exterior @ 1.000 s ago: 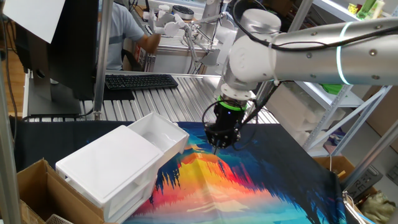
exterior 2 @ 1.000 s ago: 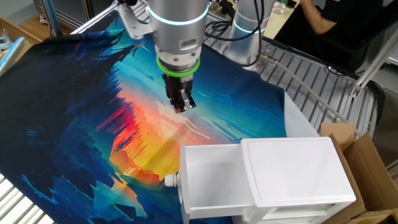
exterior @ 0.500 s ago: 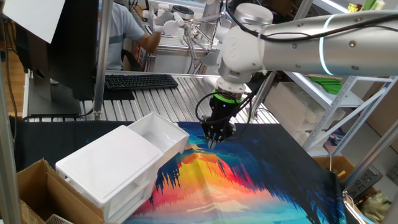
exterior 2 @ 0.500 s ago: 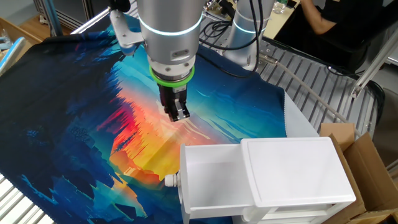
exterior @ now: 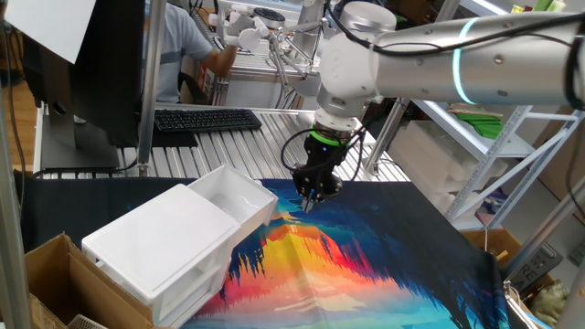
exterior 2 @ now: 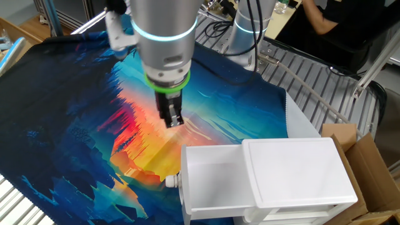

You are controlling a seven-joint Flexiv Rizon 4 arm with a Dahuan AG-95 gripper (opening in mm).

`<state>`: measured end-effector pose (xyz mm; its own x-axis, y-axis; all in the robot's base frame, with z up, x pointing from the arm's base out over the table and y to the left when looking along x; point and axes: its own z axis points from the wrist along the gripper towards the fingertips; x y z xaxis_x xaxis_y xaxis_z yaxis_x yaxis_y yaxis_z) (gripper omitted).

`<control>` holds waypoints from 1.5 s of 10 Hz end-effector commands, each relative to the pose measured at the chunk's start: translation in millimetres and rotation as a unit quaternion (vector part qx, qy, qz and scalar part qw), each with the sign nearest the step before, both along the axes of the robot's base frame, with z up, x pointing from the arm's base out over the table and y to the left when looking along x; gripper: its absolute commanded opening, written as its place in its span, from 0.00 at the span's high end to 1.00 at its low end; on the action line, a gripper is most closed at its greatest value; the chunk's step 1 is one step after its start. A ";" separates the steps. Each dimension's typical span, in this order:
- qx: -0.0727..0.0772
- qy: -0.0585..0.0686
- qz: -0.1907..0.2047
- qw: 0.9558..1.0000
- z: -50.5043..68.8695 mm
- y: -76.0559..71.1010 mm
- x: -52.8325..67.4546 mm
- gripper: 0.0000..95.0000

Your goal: Grasp the handle and close the drawer

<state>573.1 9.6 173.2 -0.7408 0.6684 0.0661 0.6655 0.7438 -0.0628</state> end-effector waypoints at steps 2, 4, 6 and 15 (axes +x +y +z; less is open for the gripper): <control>-0.001 -0.003 -0.002 1.000 -1.4 -0.5 10.7 1.00; 0.003 -0.002 0.002 1.000 -0.1 3.2 19.0 1.00; 0.009 -0.002 0.013 1.000 1.7 7.6 19.9 1.00; 0.015 0.015 0.031 0.999 3.1 11.7 16.9 1.00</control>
